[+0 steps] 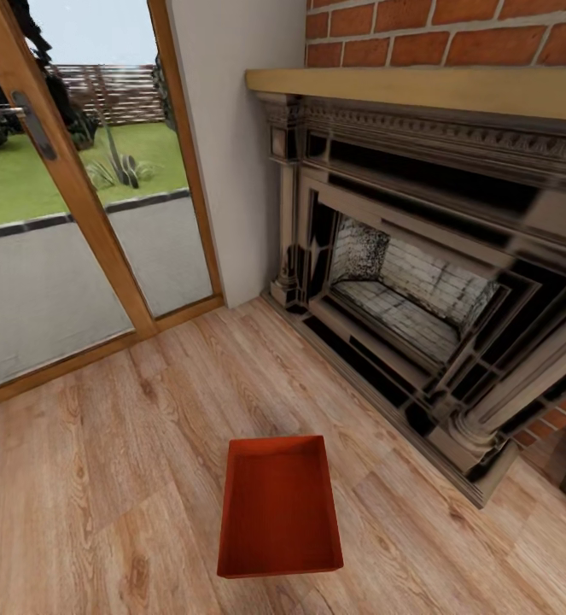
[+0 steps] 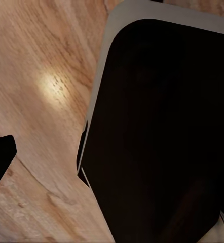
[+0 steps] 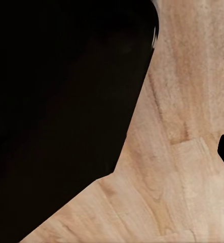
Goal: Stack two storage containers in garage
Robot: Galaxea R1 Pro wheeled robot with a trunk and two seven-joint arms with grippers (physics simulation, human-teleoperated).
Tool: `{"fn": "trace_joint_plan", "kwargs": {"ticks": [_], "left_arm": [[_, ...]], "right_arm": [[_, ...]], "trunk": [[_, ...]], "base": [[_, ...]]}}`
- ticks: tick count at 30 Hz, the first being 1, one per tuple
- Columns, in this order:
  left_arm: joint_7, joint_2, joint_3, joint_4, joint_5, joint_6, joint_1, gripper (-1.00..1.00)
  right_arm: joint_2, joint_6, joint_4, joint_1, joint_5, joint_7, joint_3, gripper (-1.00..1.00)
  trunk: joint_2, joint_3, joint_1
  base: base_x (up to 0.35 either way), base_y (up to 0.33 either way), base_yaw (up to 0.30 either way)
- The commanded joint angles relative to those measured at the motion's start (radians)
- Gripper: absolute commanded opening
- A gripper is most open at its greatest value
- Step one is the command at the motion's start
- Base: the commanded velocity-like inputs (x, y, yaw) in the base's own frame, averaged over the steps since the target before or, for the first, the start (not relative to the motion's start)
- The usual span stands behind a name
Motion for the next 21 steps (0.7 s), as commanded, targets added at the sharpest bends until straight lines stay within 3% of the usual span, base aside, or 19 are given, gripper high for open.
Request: {"fn": "trace_joint_plan", "kwargs": {"ticks": [1,6,11,16,21], "left_arm": [[0.002,0.000,-0.009,0.000,0.006,-0.005,0.000,1.00],[-0.002,0.005,-0.006,-0.002,0.011,-0.009,0.000,1.00],[0.018,0.033,-0.001,-0.030,0.039,0.005,0.000,1.00],[0.042,0.061,0.001,-0.058,0.045,0.019,-0.005,1.00],[0.047,0.070,0.001,-0.086,0.042,0.047,-0.031,1.00]], "right_arm": [[0.006,-0.005,0.003,-0.001,0.000,-0.004,0.005,1.00],[0.022,-0.004,0.001,-0.001,-0.004,-0.011,0.001,1.00],[0.030,0.021,-0.028,-0.010,-0.032,-0.019,-0.026,1.00],[0.058,0.049,-0.056,-0.028,-0.059,-0.028,-0.032,1.00],[0.087,0.077,-0.084,-0.056,-0.086,-0.041,-0.034,1.00]], "trunk": [[0.000,-0.001,0.000],[0.000,-0.001,0.000],[0.000,-0.001,0.000],[0.000,-0.001,0.000],[0.000,-0.001,0.000]], "base": [[0.000,0.000,0.000],[0.000,0.000,0.000],[0.000,0.000,0.000],[0.000,0.000,0.000],[0.000,0.000,0.000]]}}
